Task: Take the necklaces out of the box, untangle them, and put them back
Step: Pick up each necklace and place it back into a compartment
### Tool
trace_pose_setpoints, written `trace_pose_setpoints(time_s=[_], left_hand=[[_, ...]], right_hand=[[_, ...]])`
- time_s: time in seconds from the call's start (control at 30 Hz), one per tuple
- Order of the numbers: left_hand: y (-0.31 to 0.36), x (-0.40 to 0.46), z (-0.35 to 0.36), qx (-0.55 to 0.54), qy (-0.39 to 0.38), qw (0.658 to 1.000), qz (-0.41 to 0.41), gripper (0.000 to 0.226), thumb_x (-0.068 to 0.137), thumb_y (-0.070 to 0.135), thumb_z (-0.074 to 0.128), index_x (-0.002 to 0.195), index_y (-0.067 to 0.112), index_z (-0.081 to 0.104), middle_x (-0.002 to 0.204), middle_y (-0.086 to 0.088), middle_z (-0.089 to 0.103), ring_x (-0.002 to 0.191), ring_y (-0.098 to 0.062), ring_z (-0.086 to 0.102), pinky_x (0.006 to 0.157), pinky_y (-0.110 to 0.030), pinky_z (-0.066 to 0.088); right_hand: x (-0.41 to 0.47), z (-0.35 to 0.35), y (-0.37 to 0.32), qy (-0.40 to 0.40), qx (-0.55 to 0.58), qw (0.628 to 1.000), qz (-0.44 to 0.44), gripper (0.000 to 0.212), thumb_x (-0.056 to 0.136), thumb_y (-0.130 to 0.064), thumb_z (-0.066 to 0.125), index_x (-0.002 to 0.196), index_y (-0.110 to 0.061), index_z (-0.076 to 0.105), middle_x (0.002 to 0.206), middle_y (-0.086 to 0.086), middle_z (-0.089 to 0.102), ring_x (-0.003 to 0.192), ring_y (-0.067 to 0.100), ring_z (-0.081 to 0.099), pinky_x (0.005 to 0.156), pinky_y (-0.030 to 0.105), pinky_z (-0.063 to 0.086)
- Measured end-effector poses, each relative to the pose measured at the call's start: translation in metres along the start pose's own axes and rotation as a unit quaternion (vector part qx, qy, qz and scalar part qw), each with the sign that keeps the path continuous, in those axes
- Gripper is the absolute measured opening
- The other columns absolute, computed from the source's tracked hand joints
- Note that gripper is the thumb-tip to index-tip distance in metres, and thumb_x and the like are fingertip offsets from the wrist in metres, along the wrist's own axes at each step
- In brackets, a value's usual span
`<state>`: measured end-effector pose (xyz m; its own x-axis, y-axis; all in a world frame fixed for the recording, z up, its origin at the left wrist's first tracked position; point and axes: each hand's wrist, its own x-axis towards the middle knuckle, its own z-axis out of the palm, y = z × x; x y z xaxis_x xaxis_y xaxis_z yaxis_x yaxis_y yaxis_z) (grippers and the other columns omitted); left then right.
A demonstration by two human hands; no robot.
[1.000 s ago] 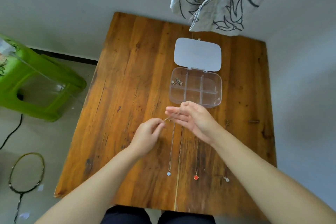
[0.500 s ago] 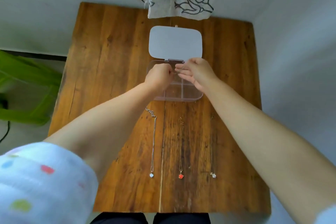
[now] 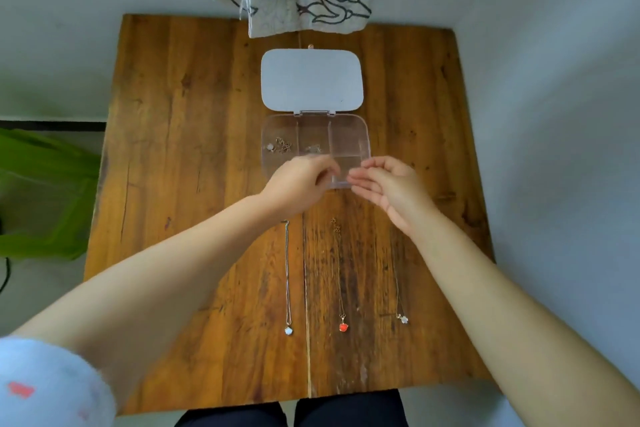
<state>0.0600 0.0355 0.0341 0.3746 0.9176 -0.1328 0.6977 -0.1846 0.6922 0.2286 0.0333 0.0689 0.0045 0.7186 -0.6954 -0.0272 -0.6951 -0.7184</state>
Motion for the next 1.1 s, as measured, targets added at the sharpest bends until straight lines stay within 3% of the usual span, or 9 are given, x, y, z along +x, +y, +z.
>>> trace_pose_setpoints(time_s=[0.13,0.27,0.37,0.57,0.67,0.73,0.8,0.93,1.1], left_hand=[[-0.004,-0.035,0.034,0.107,-0.130,0.981,0.100,0.033,0.092,0.012,0.043,0.124,0.016,0.053,0.116,-0.006,0.058,0.106,-0.025,0.053,0.080,-0.037,0.046],[-0.014,-0.039,0.054,0.231,-0.207,0.941,0.132,0.047,0.094,0.013,0.040,0.140,0.019,0.033,0.148,-0.007,0.030,0.134,-0.026,0.028,0.102,-0.039,0.032],[-0.016,-0.039,0.055,0.300,-0.205,0.917,0.164,0.043,0.092,0.009,0.045,0.134,0.014,0.038,0.140,-0.008,0.036,0.125,-0.026,0.035,0.097,-0.037,0.035],[-0.013,-0.032,0.053,0.338,-0.228,0.889,0.208,0.031,0.094,0.008,0.036,0.123,0.005,0.045,0.125,-0.011,0.047,0.112,-0.027,0.043,0.082,-0.034,0.039],[-0.015,-0.033,0.051,0.265,-0.227,0.918,0.191,0.021,0.091,0.007,0.038,0.107,0.004,0.052,0.112,-0.012,0.050,0.107,-0.028,0.045,0.075,-0.033,0.039],[-0.015,-0.038,0.046,0.132,-0.192,0.963,0.139,0.006,0.087,0.007,0.046,0.084,0.009,0.050,0.093,-0.006,0.051,0.096,-0.026,0.050,0.069,-0.028,0.040],[-0.009,-0.044,0.038,0.003,-0.171,0.983,0.071,0.010,0.084,0.005,0.053,0.077,0.011,0.051,0.085,-0.002,0.054,0.083,-0.021,0.054,0.067,-0.024,0.042],[0.002,-0.053,0.023,-0.108,-0.171,0.979,-0.007,0.005,0.086,0.007,0.056,0.084,0.011,0.059,0.080,0.006,0.059,0.072,-0.005,0.054,0.062,-0.008,0.044],[0.006,-0.056,0.003,-0.168,-0.146,0.972,-0.071,0.010,0.086,0.009,0.054,0.080,0.016,0.058,0.077,0.005,0.060,0.069,-0.008,0.057,0.061,-0.009,0.046]], right_hand=[[-0.054,-0.015,0.079,0.019,-0.181,0.981,0.071,0.015,0.096,-0.006,0.045,0.098,-0.011,0.059,0.099,0.008,0.068,0.087,0.015,0.068,0.072,0.024,0.056],[-0.099,-0.005,0.150,0.036,-0.379,0.923,0.055,0.019,0.095,-0.024,0.051,0.112,-0.019,0.056,0.107,-0.005,0.061,0.084,0.008,0.062,0.069,0.016,0.051],[-0.115,0.013,0.177,0.072,-0.483,0.873,0.016,0.025,0.094,-0.030,0.052,0.117,-0.019,0.051,0.114,-0.005,0.051,0.084,0.008,0.056,0.065,0.016,0.043],[-0.114,0.027,0.186,0.111,-0.535,0.837,-0.027,0.014,0.097,-0.021,0.047,0.104,-0.012,0.056,0.102,0.000,0.049,0.075,0.009,0.054,0.072,0.018,0.051],[-0.112,0.029,0.187,0.116,-0.536,0.835,-0.044,0.016,0.096,-0.017,0.047,0.110,-0.013,0.053,0.104,0.002,0.051,0.079,0.012,0.058,0.073,0.020,0.053],[-0.112,0.030,0.188,0.119,-0.534,0.835,-0.050,0.019,0.096,-0.017,0.048,0.115,-0.014,0.050,0.107,0.003,0.052,0.082,0.012,0.059,0.075,0.019,0.053],[-0.111,0.029,0.189,0.121,-0.536,0.834,-0.052,0.021,0.096,-0.016,0.047,0.117,-0.013,0.050,0.109,0.003,0.053,0.084,0.013,0.060,0.076,0.019,0.053],[-0.104,0.027,0.184,0.085,-0.557,0.825,-0.042,0.023,0.095,-0.010,0.044,0.116,-0.008,0.053,0.109,0.008,0.059,0.086,0.019,0.062,0.075,0.023,0.051],[-0.093,0.019,0.155,0.052,-0.542,0.837,-0.045,0.007,0.092,-0.017,0.052,0.094,-0.012,0.057,0.102,0.002,0.053,0.083,0.017,0.060,0.074,0.025,0.051]])
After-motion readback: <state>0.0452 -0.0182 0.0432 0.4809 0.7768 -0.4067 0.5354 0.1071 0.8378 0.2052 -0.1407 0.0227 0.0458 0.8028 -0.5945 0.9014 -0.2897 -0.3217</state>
